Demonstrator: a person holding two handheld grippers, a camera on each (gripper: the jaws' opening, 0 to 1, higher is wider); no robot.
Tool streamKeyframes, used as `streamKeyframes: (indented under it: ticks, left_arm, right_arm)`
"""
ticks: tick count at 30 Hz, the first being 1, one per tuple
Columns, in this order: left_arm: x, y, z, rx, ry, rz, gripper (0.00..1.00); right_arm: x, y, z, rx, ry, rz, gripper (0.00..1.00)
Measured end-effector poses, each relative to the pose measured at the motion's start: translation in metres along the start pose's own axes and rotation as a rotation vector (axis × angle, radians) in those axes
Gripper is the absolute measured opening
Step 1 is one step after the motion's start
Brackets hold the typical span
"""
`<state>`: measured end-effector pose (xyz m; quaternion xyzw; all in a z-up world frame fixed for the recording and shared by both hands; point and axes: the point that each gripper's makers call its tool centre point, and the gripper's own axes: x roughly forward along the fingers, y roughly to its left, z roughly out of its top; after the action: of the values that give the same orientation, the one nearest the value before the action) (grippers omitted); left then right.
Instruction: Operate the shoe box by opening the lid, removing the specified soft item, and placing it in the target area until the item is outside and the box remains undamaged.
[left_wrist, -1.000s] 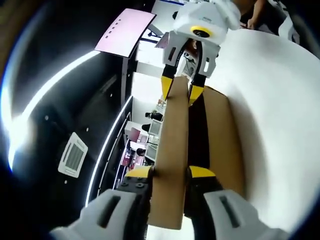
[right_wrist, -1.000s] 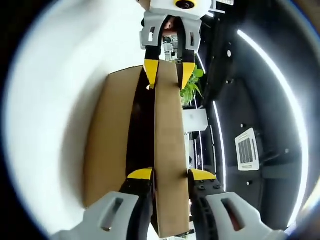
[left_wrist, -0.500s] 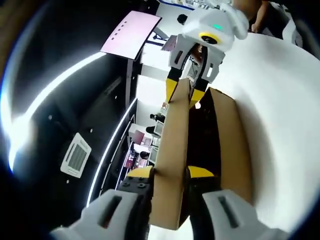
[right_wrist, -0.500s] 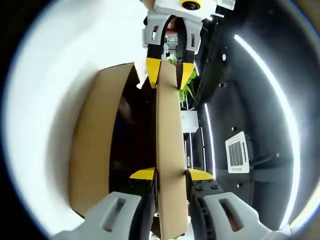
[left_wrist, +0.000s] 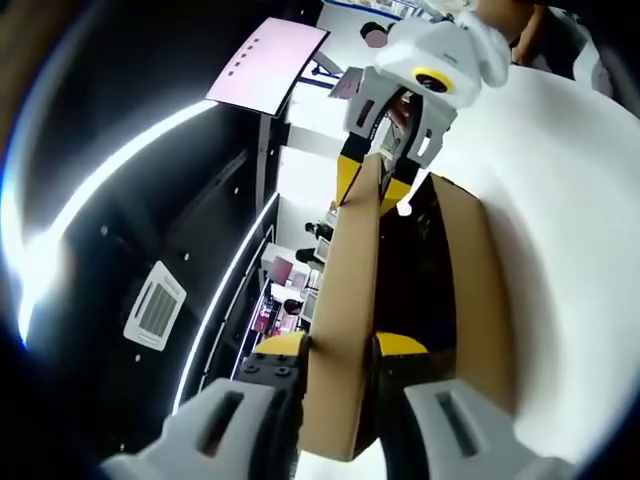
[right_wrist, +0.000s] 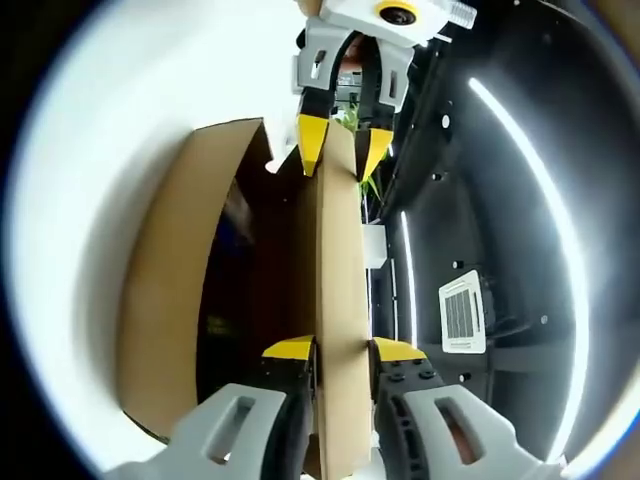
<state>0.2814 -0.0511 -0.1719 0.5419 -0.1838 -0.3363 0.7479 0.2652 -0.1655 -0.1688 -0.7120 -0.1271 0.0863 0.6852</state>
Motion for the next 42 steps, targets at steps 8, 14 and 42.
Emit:
streamKeyframes:
  ticks: [8, 14, 42]
  left_arm:
    - [0.005, 0.012, 0.0, -0.06, -0.014, 0.012, 0.25]
    - [0.009, 0.019, 0.001, -0.119, -0.042, -0.002, 0.25]
    - [0.027, 0.042, -0.002, -0.016, -0.023, 0.02, 0.24]
  right_arm:
    - [0.005, -0.008, -0.002, -0.051, 0.006, -0.048, 0.15]
    - [0.01, -0.014, -0.003, -0.067, 0.005, -0.087, 0.13]
    - [0.03, -0.034, -0.014, -0.071, 0.045, -0.106, 0.09]
